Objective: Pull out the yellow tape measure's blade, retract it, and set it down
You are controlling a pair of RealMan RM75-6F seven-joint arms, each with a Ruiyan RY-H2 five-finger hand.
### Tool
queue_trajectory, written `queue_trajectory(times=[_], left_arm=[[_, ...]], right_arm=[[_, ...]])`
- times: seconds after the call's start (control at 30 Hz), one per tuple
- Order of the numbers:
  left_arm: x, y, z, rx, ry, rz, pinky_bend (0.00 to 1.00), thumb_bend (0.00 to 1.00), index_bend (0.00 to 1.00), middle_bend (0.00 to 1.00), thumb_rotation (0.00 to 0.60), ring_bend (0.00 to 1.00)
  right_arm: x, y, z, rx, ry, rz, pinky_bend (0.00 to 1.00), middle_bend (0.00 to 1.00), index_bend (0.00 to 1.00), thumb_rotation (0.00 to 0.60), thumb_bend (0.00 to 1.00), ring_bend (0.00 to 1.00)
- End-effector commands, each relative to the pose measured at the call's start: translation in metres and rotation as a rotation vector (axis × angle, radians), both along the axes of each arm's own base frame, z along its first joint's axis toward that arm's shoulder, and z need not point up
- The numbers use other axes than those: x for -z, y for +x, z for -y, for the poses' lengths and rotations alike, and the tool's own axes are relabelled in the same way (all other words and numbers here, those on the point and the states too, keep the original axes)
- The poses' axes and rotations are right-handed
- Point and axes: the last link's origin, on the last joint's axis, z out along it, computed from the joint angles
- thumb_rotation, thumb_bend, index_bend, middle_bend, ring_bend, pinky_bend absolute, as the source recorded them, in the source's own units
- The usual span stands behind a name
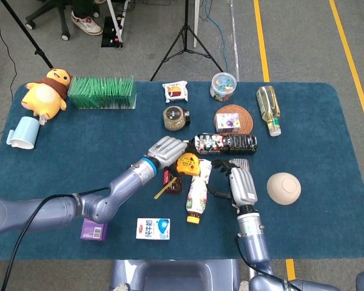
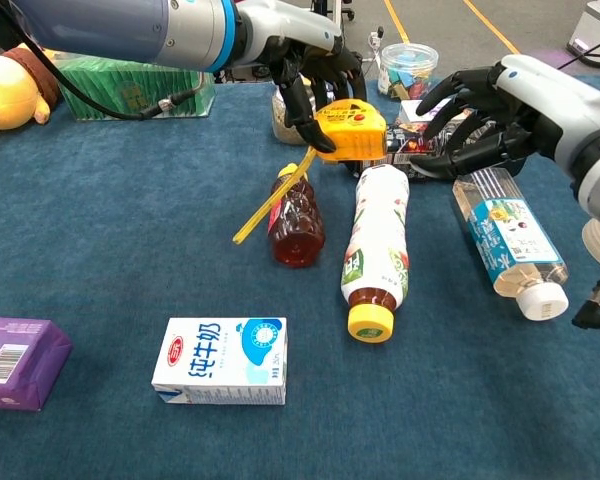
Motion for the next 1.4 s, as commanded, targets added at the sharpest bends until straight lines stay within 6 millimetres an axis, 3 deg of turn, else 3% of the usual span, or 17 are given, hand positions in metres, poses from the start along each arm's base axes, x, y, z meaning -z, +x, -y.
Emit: queue_trajectory(times=[0.03,0.4,0.93,1.4], left_arm=[[0.003,0.003,0.000,-0.002,0.008,-0.010,0.48,0.35,0.57,0.42,0.600,0.31],[0.011,0.011,0.000,-0.033,0.021,-0.023,0.48,0.35,0.57,0.42,0.600,0.31],[0.023,0.025,0.005,-0.046,0.033,-0.015,0.48,0.35,0.57,0.42,0.600,0.31],[0.022,0.021,0.006,-0.055,0.006,-0.033,0.48,0.35,0.57,0.42,0.600,0.31]], right_arm=[[0.002,0.001,0.003,0.011,-0.016,-0.010,0.39,0.37,0.30,0.548,0.26,0.38],[0.010,0.005,0.008,0.058,-0.046,-0.048,0.31,0.30,0.24,0.547,0.21,0.31],[0.020,0.017,0.015,0.071,-0.035,-0.020,0.31,0.29,0.23,0.547,0.20,0.30],[0.026,0.014,0.021,0.096,-0.036,-0.022,0.32,0.30,0.25,0.550,0.20,0.32]])
